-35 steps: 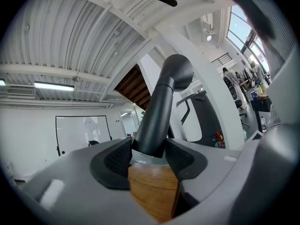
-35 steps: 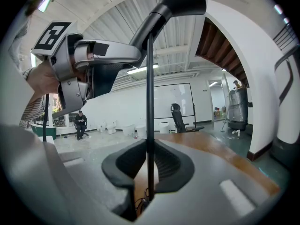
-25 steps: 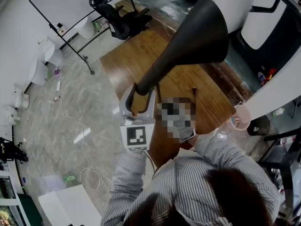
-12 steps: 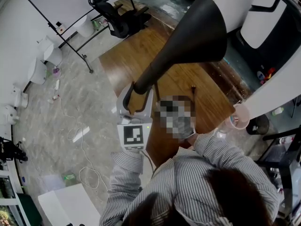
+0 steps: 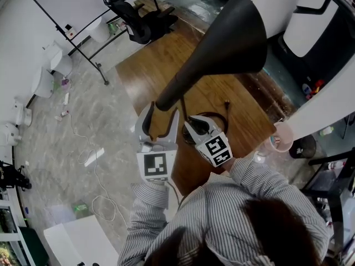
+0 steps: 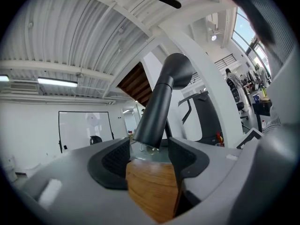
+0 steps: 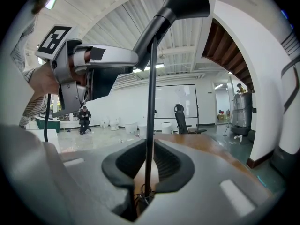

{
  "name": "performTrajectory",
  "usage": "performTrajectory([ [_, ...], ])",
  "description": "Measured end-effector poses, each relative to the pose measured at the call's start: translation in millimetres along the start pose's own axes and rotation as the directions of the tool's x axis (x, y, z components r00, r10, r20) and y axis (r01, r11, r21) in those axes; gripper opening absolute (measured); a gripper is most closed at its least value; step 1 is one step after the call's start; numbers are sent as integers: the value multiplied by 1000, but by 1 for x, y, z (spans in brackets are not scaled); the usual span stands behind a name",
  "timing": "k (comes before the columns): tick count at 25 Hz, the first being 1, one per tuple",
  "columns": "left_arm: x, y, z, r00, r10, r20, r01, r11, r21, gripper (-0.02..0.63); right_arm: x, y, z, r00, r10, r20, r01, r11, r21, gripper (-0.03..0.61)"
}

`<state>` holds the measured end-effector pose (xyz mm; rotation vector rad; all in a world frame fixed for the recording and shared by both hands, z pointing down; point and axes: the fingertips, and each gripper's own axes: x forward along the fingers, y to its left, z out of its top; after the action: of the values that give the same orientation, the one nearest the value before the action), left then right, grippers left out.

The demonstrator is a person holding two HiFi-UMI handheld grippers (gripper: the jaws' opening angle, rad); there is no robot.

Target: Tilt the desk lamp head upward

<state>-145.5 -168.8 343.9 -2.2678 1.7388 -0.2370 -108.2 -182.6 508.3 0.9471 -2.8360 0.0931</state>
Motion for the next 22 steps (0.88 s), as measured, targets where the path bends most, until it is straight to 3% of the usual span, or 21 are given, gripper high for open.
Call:
performTrajectory([
  [6, -19, -16, -34, 999, -8, -48, 1, 991, -132, 250, -26, -6, 12, 1000, 2, 29, -2, 1000, 2, 51],
  [11, -25, -46, -65, 993, -64, -102, 36, 964, -263, 221, -51, 2, 34, 997, 38, 73, -38, 999, -13, 51],
  [18, -30, -80, -83, 982, -136, -128, 93, 950, -299, 135, -71, 8, 50, 991, 66, 113, -61, 997, -46, 3],
  [22, -33, -86, -85, 980, -151, -132, 102, 941, -322, 44, -75, 13, 52, 991, 75, 115, -71, 997, -37, 3],
])
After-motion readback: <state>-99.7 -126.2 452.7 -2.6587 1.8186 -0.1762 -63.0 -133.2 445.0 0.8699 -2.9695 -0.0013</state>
